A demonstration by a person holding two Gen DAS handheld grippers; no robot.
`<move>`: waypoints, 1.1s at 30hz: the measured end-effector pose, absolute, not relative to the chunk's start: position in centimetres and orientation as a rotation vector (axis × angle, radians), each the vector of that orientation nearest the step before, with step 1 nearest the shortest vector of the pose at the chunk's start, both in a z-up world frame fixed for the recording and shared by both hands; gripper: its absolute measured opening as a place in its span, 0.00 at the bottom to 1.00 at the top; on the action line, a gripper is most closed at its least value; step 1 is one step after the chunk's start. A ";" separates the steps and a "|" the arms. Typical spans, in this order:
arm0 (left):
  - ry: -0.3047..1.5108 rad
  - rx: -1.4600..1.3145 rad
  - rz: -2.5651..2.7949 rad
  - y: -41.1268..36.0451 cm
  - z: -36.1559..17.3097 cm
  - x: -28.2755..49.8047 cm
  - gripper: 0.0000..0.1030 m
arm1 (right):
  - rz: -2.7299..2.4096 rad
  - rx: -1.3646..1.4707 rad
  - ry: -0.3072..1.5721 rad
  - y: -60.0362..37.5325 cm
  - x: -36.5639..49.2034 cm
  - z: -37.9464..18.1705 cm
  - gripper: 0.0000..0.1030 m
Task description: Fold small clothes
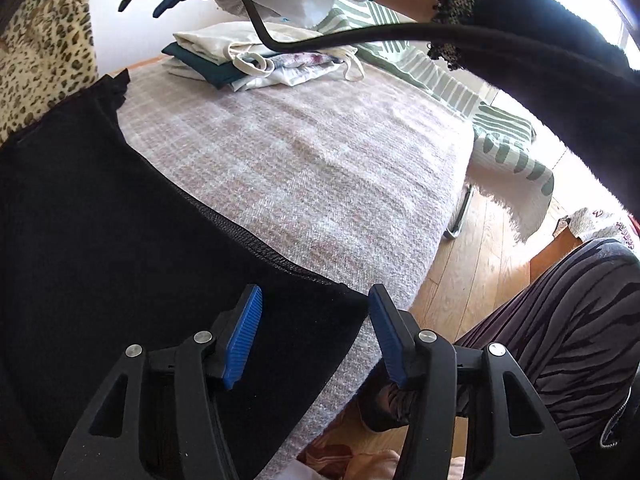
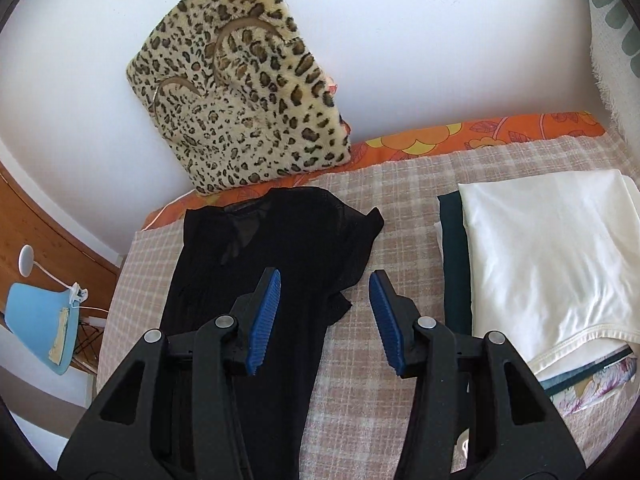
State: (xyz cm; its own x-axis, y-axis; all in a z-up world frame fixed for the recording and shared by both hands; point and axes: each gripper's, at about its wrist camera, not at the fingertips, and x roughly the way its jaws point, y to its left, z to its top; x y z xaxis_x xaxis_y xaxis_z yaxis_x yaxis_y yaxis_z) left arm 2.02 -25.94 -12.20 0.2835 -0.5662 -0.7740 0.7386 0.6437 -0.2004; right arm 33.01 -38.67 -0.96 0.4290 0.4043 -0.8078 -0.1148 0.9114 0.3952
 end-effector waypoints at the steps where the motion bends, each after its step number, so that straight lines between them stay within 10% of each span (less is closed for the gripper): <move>1: 0.922 0.214 -0.881 -25.9 -12.2 2.1 0.52 | 0.335 0.296 1.097 -38.5 34.1 -1.6 0.48; 18: 0.856 0.335 -0.844 -27.3 -12.6 1.3 0.57 | 0.257 0.285 1.194 -37.4 41.9 -8.6 0.48; 24: 0.854 0.213 -0.870 -25.6 -12.7 3.2 0.08 | 0.226 0.382 1.182 -38.6 43.7 -9.0 0.48; 33: 0.907 0.069 -0.873 -23.6 -12.5 4.4 0.04 | 0.203 0.311 1.239 -36.3 44.8 -11.9 0.48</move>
